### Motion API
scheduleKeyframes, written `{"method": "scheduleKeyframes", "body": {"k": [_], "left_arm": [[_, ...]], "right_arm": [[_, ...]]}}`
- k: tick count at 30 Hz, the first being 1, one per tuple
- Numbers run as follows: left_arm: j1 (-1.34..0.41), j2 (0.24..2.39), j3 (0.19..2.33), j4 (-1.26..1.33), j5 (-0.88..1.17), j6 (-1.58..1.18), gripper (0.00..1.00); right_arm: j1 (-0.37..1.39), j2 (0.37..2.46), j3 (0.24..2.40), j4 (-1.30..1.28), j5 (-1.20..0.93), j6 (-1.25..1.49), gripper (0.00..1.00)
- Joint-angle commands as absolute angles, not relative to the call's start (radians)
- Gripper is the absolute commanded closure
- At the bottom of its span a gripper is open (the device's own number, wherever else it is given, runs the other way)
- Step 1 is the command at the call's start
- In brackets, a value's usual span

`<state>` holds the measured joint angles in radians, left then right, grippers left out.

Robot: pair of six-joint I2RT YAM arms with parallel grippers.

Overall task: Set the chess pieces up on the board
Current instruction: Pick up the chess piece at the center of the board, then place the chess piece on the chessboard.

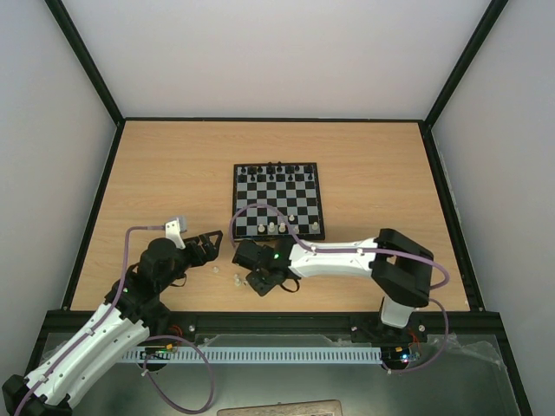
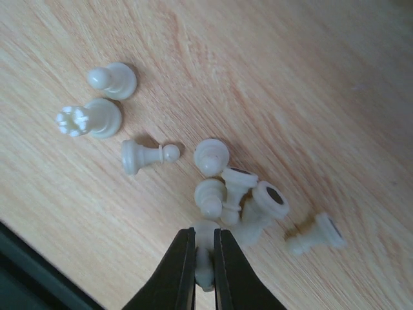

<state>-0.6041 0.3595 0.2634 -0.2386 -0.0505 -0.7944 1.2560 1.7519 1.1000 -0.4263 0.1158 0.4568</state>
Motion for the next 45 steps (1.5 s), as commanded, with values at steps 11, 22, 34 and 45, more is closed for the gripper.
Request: {"method": "scheduleKeyframes", "body": {"k": [11,22,34,45], "left_arm": [[-0.606,0.362,0.235,-0.204,-0.037,-0.807,0.01],[-0.605,0.387,0.249,-0.201,-0.035,-0.782,0.01],[-0.604,0.389,0.248,-0.201,-0.04,-0.781,0.01],[-0.605,0.396,0.251,-0.199,-0.041,-0.776,0.01]], "right_arm": [[0.936,1.504,1.112,-0.644,0.325,0.457,0.94],[0.733,1.626,1.158,-0.6,0.311,0.414,0.93],[0.729,1.763,1.218,-0.574,0.264,0.389,0.92],[0.725,1.82,1.226,-0.565,0.263,0.381,0.8]]}}
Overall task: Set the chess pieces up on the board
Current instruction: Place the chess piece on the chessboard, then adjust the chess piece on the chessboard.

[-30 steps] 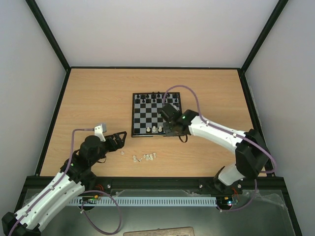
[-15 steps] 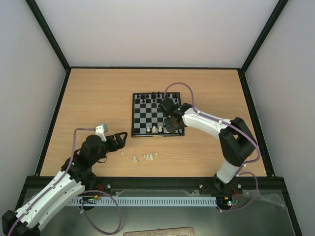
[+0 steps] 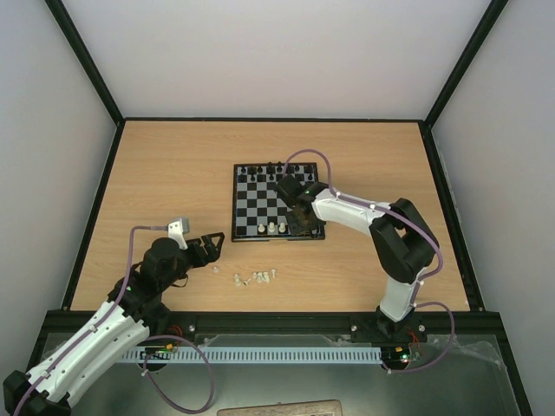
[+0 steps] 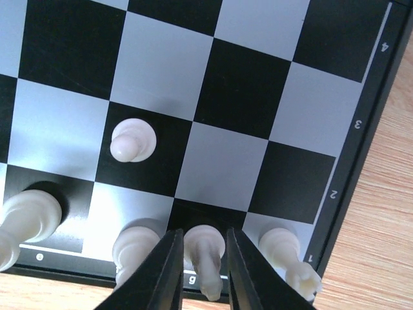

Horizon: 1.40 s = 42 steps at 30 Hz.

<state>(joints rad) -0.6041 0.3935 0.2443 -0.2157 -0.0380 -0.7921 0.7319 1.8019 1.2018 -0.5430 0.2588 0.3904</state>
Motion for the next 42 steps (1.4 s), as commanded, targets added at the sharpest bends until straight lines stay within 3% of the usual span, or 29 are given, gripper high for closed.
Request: {"method": "scheduleKeyframes", "body": {"k": [1,6,16,34,42], "left_arm": [[-0.604,0.396,0.251,-0.199,-0.042,-0.776,0.01],[-0.605,0.397,0.252,-0.199,-0.042,-0.776,0.01],[-0.606,0.405,0.246,-0.191,-0.044,-0.778,0.01],[-0.605,0.425,0.233,-0.169,-0.043,-0.788,0.01],[-0.605,0.416,0.232,-0.175,-0.044,-0.79,0.0]], "right_arm": [[0.725,1.817,1.226,-0.566,0.26,0.381,0.79],[0.725,1.775,1.232,-0.574,0.245,0.383,0.71],[0.73,1.615,1.226,-0.606,0.224,0.398,0.66],[0.831,1.625,1.08,-0.509,0.182,0.435,0.93],[0.83,1.68,1.094,-0.49,0.218,0.436,0.87]]}}
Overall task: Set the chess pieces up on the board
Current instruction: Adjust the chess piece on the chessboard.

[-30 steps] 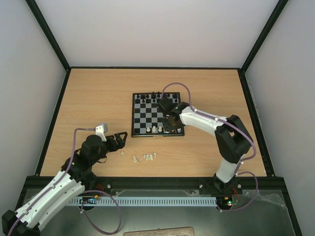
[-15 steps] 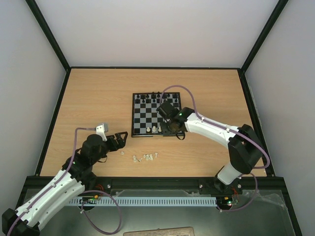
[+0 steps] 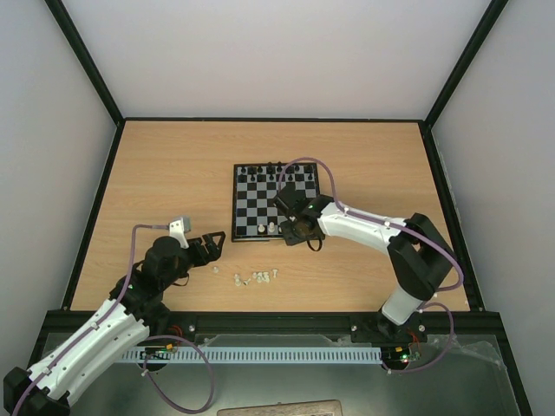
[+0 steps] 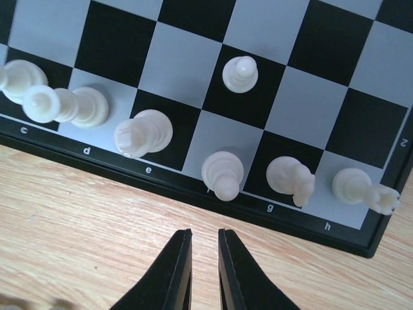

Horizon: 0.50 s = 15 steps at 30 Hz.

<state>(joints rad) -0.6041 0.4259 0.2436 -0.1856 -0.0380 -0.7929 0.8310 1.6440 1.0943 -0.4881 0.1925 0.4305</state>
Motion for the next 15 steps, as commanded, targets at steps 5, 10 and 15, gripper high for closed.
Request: {"method": "scheduleKeyframes", "body": {"k": [5,10,15], "left_arm": [[-0.606,0.405,0.232,-0.187,-0.049,-0.788,0.01],[-0.605,0.399,0.232,-0.193,-0.054,-0.788,0.01],[-0.605,0.402,0.23,-0.189,-0.054,-0.787,0.01]], "right_arm": [[0.823,1.717,1.114,-0.49,0.234,0.434,0.85],[0.813,1.735,1.13,-0.483,0.232,0.433,0.86],[0.8,1.752,1.14,-0.475,0.232,0.425,0.86]]}}
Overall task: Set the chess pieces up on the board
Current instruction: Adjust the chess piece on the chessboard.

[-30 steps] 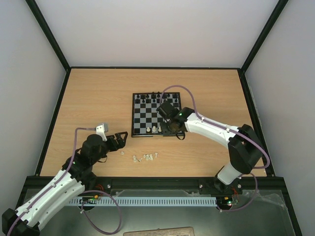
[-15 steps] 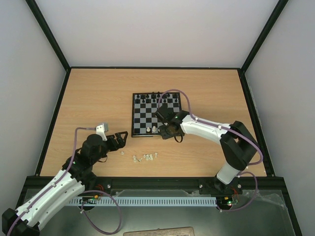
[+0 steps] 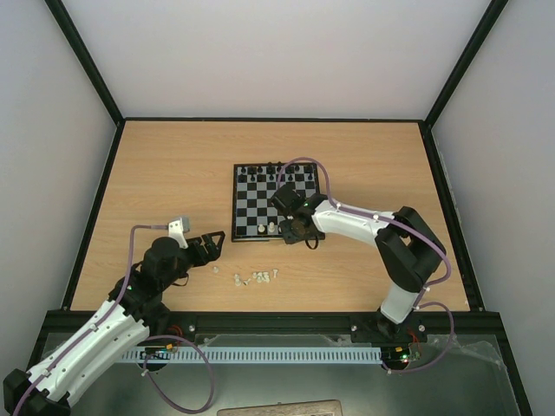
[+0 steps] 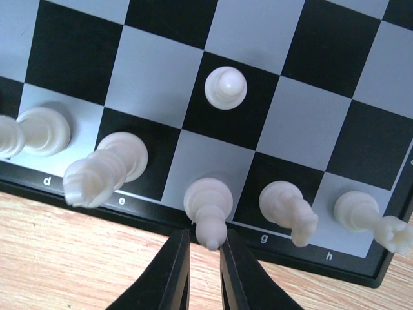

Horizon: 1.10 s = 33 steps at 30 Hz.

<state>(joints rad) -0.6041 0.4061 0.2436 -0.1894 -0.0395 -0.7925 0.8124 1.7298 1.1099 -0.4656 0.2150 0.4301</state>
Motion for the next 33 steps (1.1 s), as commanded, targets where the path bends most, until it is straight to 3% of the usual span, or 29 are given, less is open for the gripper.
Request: {"method": "scheduleKeyframes", "body": {"k": [1,29,33], "left_arm": [[-0.605,0.403,0.23,-0.188,-0.054,-0.787,0.01],[-0.605,0.431,0.241,-0.164,-0.041,-0.784,0.01],[-0.605,0.438,0.247,-0.164,-0.04,-0.784,0.0]], "right_arm": [[0.799,1.754,1.141,-0.473,0.23,0.424,0.86],[0.782,1.733,1.141,-0.436,0.219,0.4,0.87],[0.789,1.647,1.111,-0.438,0.173,0.397,0.76]]}}
